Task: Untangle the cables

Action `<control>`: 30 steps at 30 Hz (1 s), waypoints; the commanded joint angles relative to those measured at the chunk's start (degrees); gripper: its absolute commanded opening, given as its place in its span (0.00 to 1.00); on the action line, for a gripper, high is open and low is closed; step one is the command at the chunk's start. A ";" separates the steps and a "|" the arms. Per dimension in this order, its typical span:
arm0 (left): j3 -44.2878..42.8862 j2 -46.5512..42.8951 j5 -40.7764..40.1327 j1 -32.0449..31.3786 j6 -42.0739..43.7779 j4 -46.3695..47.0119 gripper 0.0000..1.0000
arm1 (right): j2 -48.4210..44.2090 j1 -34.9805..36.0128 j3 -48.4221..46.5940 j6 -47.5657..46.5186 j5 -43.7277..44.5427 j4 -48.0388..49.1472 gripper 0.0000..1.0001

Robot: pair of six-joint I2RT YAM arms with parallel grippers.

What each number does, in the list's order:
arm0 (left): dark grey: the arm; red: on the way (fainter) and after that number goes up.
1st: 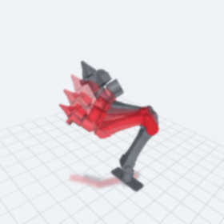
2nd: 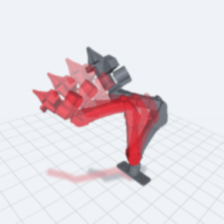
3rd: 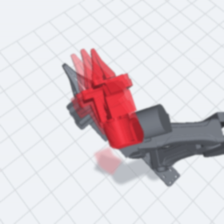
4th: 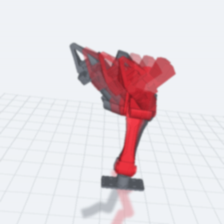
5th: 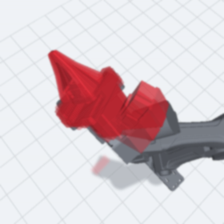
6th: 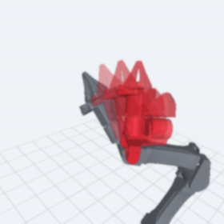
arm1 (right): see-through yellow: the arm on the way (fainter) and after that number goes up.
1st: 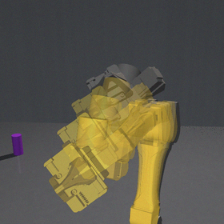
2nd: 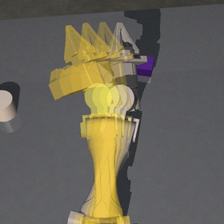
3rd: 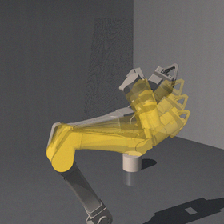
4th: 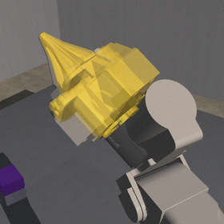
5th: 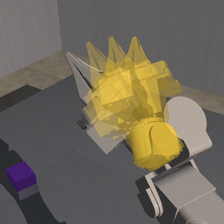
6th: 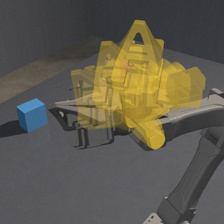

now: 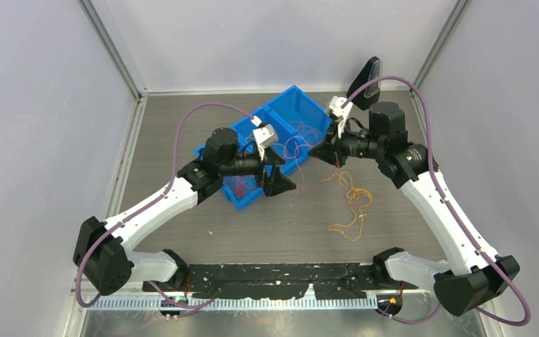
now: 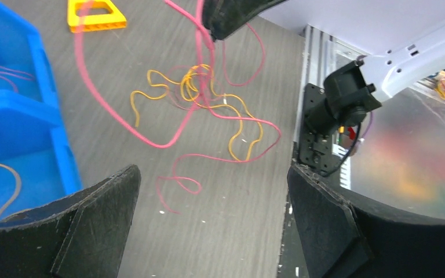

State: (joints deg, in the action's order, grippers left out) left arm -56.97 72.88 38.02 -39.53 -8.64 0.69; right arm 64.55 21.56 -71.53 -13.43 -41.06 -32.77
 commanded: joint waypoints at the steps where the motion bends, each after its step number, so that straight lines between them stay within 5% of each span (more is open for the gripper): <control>1: 0.39 0.70 1.13 -1.95 -7.26 10.81 0.99 | -1.02 -0.11 1.12 6.42 1.70 5.85 0.06; 10: -2.29 5.99 -2.06 -5.14 -11.70 15.08 0.94 | 0.00 -0.18 -0.12 14.62 1.86 10.11 0.05; 19: 6.69 -0.01 -5.32 -3.45 -4.58 7.93 0.00 | -1.48 -2.06 -6.68 17.88 5.16 10.74 0.05; 30: 10.74 -3.11 -6.68 -3.01 1.52 3.16 0.00 | -0.21 -9.65 -11.88 27.75 1.94 16.15 0.05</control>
State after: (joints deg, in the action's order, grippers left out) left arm -48.49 70.39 31.48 -42.68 -11.35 10.76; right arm 64.64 15.31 -77.36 8.64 -39.07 -27.31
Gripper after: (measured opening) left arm 0.007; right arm 0.071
